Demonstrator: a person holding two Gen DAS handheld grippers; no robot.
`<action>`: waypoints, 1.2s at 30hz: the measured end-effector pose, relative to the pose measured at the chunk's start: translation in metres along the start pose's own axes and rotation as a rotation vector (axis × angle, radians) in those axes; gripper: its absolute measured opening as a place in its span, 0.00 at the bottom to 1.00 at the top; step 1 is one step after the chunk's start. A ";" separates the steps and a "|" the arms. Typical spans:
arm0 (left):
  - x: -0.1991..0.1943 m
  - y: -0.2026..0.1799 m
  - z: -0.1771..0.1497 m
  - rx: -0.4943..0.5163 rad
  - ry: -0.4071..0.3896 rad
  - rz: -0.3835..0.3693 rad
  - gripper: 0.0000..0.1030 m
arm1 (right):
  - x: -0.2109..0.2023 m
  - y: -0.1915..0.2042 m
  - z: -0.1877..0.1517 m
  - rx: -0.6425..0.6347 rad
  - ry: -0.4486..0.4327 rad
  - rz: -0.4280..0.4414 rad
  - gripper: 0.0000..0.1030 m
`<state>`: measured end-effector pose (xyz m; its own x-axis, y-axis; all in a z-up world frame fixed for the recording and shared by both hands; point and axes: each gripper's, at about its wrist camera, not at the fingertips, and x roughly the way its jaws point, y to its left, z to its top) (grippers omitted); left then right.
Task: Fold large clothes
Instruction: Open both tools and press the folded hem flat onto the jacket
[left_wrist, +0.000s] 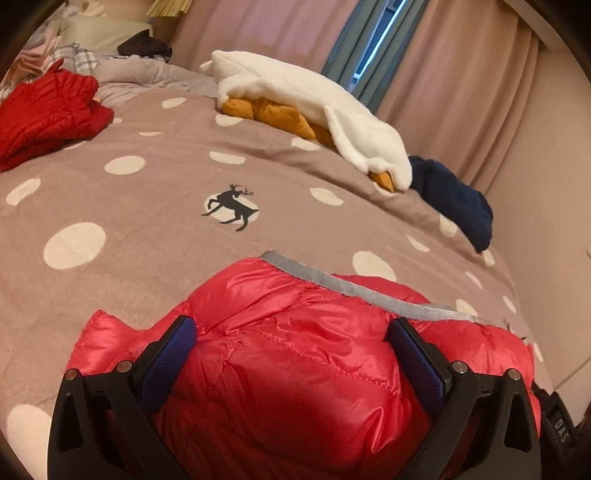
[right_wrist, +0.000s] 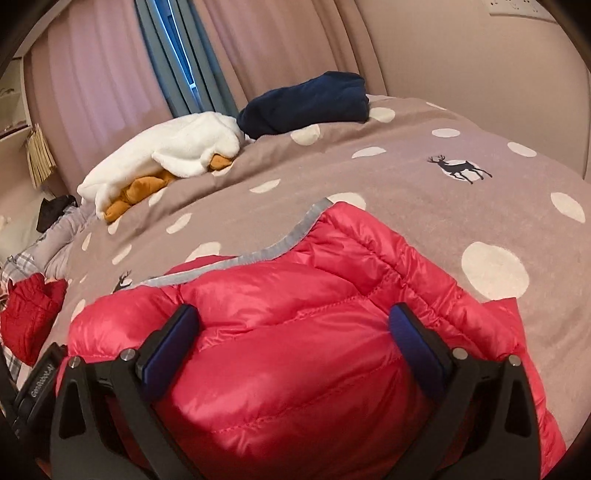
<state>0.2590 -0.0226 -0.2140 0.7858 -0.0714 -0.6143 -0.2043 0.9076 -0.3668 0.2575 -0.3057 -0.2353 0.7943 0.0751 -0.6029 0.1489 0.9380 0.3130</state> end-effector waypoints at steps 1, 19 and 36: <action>0.001 0.001 -0.001 -0.003 -0.004 -0.005 0.99 | 0.000 -0.003 -0.001 0.011 -0.002 0.011 1.00; 0.008 0.002 -0.001 0.007 -0.009 0.013 0.99 | 0.010 0.002 -0.004 -0.017 0.009 -0.034 1.00; 0.010 0.000 0.000 0.021 0.009 0.042 0.99 | 0.012 0.004 -0.003 -0.027 0.024 -0.054 1.00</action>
<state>0.2670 -0.0236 -0.2203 0.7712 -0.0367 -0.6355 -0.2248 0.9183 -0.3258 0.2655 -0.2999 -0.2435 0.7710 0.0324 -0.6360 0.1748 0.9496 0.2603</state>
